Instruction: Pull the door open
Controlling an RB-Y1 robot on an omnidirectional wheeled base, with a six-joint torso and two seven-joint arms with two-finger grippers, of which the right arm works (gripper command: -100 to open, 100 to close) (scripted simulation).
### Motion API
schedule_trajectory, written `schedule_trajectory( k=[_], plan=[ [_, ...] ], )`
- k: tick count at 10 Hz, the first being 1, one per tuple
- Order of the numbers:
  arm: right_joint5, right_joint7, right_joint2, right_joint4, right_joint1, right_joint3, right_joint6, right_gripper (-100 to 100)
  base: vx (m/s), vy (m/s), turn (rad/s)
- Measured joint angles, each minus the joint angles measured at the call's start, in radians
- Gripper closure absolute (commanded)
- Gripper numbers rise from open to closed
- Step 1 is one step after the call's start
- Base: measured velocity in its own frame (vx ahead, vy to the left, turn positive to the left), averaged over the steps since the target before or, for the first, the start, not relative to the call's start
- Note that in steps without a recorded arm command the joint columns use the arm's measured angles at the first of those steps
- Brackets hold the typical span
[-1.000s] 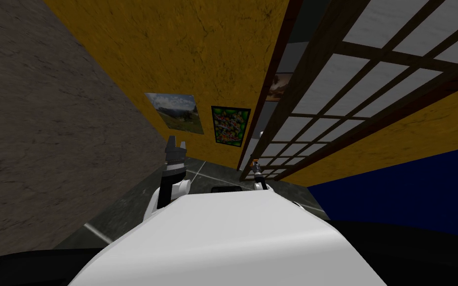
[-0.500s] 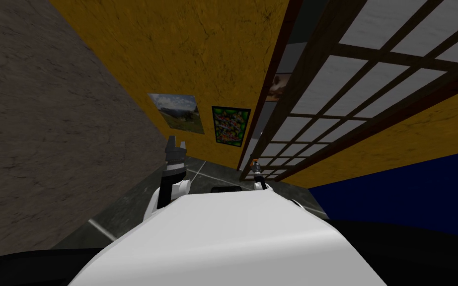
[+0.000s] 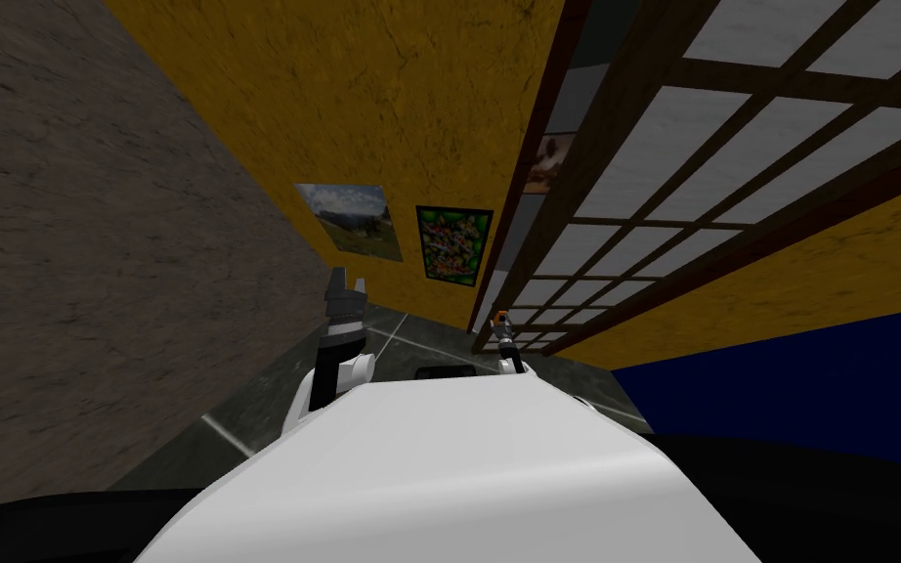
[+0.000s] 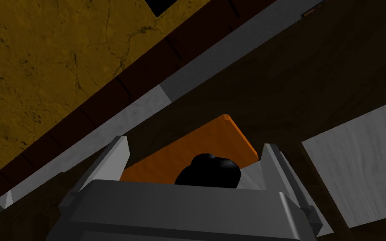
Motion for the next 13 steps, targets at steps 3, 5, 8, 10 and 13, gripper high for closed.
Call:
schedule_trajectory(
  k=[3, 5, 8, 10, 13],
  plan=[
    [-0.032, -0.080, -0.009, -0.006, 0.005, 0.016, 0.000, -100, -0.064, -0.030, 0.043],
    [-0.055, -0.135, -0.012, -0.019, 0.012, 0.031, 0.003, -100, -0.057, -0.016, 0.043],
    [-0.086, -0.213, -0.017, -0.032, 0.019, 0.052, 0.005, -100, -0.059, -0.021, 0.048],
    [-0.103, -0.263, -0.020, -0.043, 0.025, 0.064, 0.007, -100, -0.056, -0.016, 0.033],
    [-0.135, -0.338, -0.025, -0.056, 0.032, 0.085, 0.010, -100, -0.059, -0.027, 0.049]
  ],
)
